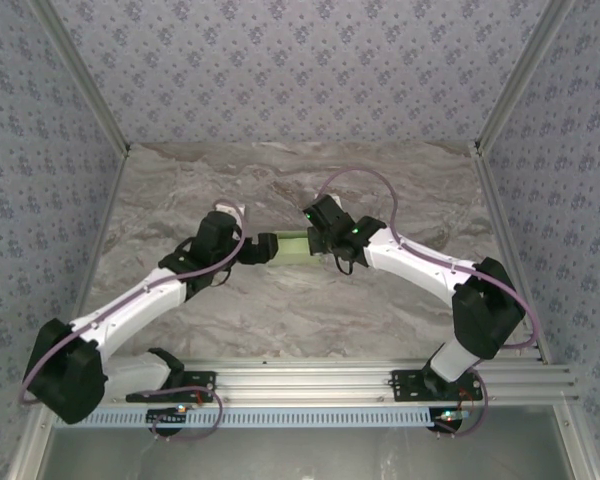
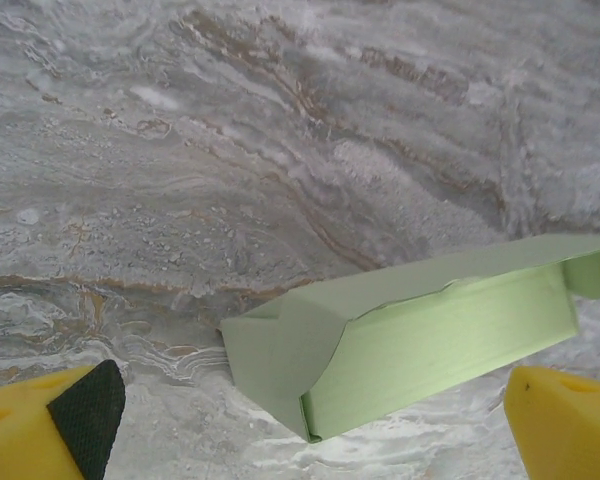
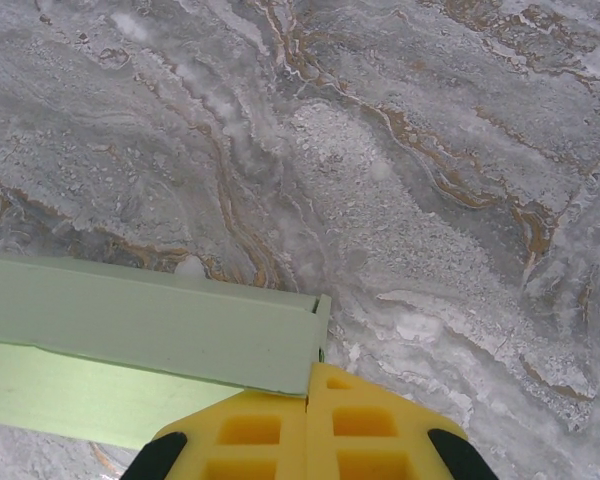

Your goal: Fold the paper box

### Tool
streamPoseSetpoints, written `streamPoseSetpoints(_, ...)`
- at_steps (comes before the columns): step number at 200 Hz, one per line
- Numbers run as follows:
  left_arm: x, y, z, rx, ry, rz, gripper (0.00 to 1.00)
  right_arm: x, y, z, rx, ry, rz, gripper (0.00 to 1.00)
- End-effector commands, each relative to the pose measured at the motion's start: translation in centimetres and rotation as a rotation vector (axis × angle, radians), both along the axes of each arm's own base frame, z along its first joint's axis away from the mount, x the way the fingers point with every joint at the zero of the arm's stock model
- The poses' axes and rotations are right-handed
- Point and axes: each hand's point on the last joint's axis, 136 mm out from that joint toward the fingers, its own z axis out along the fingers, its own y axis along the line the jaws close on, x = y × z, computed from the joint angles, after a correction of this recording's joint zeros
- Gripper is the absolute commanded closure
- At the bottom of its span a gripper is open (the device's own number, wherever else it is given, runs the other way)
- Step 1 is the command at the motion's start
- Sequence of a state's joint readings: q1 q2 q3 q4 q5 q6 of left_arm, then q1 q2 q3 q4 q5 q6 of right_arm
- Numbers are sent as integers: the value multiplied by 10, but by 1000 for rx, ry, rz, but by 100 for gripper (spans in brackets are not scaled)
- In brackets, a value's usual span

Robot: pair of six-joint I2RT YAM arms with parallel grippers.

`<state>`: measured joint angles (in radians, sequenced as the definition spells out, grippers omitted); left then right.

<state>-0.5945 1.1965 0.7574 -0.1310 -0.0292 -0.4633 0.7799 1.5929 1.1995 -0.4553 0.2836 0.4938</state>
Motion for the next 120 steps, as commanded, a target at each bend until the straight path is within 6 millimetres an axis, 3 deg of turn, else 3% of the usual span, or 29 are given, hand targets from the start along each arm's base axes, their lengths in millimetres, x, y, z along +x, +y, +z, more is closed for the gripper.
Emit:
streamPoseSetpoints(1,3,-5,-2,56,18,-60,3,0,-5,5,1,14,-28,95)
streamPoseSetpoints(20,4,-11,-6,60,32,-84,7,1,-6,5,-1,20,-35,96)
streamPoseSetpoints(27,4,-13,-8,58,34,-96,1,1,-7,5,1,21,-38,95)
streamPoseSetpoints(51,3,-19,-11,59,43,-138,1,3,-8,4,10,30,-47,95)
streamPoseSetpoints(99,5,-9,-9,132,-5,-141,1,3,-9,2,11,42,-47,95)
streamPoseSetpoints(120,7,-9,-5,169,-9,-161,16,3,-9,2,13,42,-47,96)
